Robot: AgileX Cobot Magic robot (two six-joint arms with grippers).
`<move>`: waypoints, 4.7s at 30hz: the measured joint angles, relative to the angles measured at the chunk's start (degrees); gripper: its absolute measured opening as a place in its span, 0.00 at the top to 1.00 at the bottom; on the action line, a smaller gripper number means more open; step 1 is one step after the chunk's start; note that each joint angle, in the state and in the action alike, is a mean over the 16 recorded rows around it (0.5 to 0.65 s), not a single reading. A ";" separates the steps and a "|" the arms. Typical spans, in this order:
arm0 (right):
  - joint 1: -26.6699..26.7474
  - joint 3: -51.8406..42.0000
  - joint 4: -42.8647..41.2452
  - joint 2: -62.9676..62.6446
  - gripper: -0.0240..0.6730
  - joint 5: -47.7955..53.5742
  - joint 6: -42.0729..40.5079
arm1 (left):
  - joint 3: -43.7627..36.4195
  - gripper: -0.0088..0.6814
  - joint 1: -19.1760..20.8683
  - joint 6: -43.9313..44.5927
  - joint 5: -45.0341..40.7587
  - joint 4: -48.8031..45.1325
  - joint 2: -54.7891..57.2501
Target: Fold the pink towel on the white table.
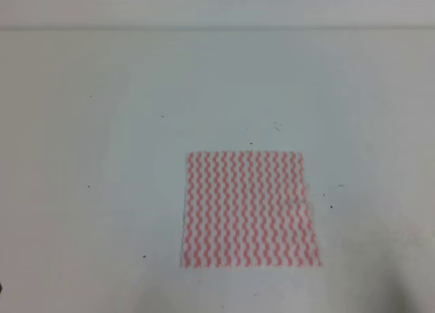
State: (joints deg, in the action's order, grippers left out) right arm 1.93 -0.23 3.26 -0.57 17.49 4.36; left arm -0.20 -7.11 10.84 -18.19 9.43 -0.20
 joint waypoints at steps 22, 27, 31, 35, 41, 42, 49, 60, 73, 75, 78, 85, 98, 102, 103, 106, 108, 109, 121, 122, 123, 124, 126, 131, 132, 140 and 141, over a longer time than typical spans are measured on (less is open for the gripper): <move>-0.01 0.14 -0.01 0.31 0.99 0.11 0.00 | 0.09 1.00 0.01 0.00 0.00 0.00 -0.24; 0.00 -0.15 0.01 -0.10 0.99 -0.11 0.00 | 0.09 0.99 0.01 0.00 0.00 0.00 -0.21; 0.02 -0.45 0.03 -0.42 0.99 -0.34 0.00 | 0.09 0.99 0.01 0.00 0.00 0.00 -0.20; 0.02 -0.53 0.03 -0.52 0.99 -0.34 0.00 | 0.09 0.99 0.01 0.00 0.03 0.00 -0.10; 0.01 -0.30 0.02 -0.21 0.99 -0.17 0.00 | 0.09 0.99 0.00 0.00 0.76 0.00 0.00; 0.00 -0.23 0.01 -0.10 0.99 -0.11 0.00 | 0.09 0.99 0.00 0.00 0.98 0.03 0.00; -0.02 0.23 -0.01 0.42 0.99 0.23 0.00 | 0.09 0.99 0.00 -0.13 4.06 2.31 0.09; 0.00 -0.15 0.01 -0.10 0.99 0.00 0.00 | -0.09 0.99 0.02 -0.70 11.43 10.25 -0.30; 0.00 -0.08 0.00 0.11 0.99 0.00 0.00 | -0.09 0.99 0.01 -1.25 13.84 16.21 -0.20; -0.01 0.00 0.00 0.22 0.99 -0.06 0.00 | 0.09 0.99 0.00 -1.26 13.80 16.71 0.00; 0.00 -0.08 -0.04 0.11 0.99 -0.15 0.00 | 0.09 0.99 0.00 -1.26 13.78 17.28 0.09; 0.00 -0.53 0.80 -0.10 0.99 -4.85 0.04 | 0.09 0.99 0.00 -1.26 13.70 17.42 0.09; 0.01 -0.60 10.32 -0.20 0.99 -23.15 1.07 | 0.00 0.99 0.00 -1.25 13.62 17.78 0.09; 0.02 -0.60 13.70 -0.52 0.99 -25.08 3.64 | 0.00 0.99 0.00 -1.25 13.59 18.04 0.09; 0.02 -0.60 14.45 -0.41 0.99 -25.43 4.39 | 0.00 0.99 0.00 -1.25 13.59 18.11 0.09; 0.02 -0.51 16.34 -0.52 0.99 -25.39 6.63 | 0.00 0.99 0.00 -1.25 13.57 18.21 0.09; 0.03 -0.60 17.60 -0.62 0.99 -25.21 8.13 | 0.00 0.99 0.00 -1.25 13.56 18.22 0.09; 0.03 -0.69 18.21 -0.73 0.99 -25.11 8.87 | 0.09 0.99 0.00 -1.25 13.56 18.21 0.09; 0.01 -0.66 22.40 -0.26 0.99 -22.79 12.27 | 0.00 0.99 0.01 -1.75 13.68 19.96 -0.10; 0.01 -0.56 22.59 -0.15 0.99 -22.25 12.30 | 0.00 0.99 0.01 -1.84 13.70 20.32 -0.10; 0.01 -0.56 22.75 -0.15 0.99 -21.53 12.30 | 0.00 0.99 0.01 -1.93 13.72 20.70 -0.10; 0.00 -0.44 22.93 -0.03 0.99 -20.76 12.33 | -0.09 0.99 0.01 -2.02 13.75 21.19 -0.10; 0.00 -0.05 23.29 0.14 0.99 -19.11 12.36 | -0.09 0.99 0.01 -2.20 13.78 22.16 -0.10; 0.00 2.16 23.57 1.59 0.99 -13.31 12.21 | 0.16 0.99 0.01 -2.63 13.27 24.27 1.32; -0.01 2.91 23.52 2.18 0.99 -11.94 12.03 | 0.48 0.99 0.00 -2.66 12.99 24.55 1.98; 0.01 12.41 23.08 9.76 0.99 0.71 6.58 | 6.01 0.99 0.02 -2.30 9.23 25.80 12.26; 0.01 13.74 23.00 11.01 0.99 2.29 5.82 | 7.23 0.99 0.02 -2.05 8.44 25.78 14.14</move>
State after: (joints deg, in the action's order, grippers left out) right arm 1.94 13.51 26.25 10.44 19.78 10.19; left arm 7.02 -7.09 8.80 -9.75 35.21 13.94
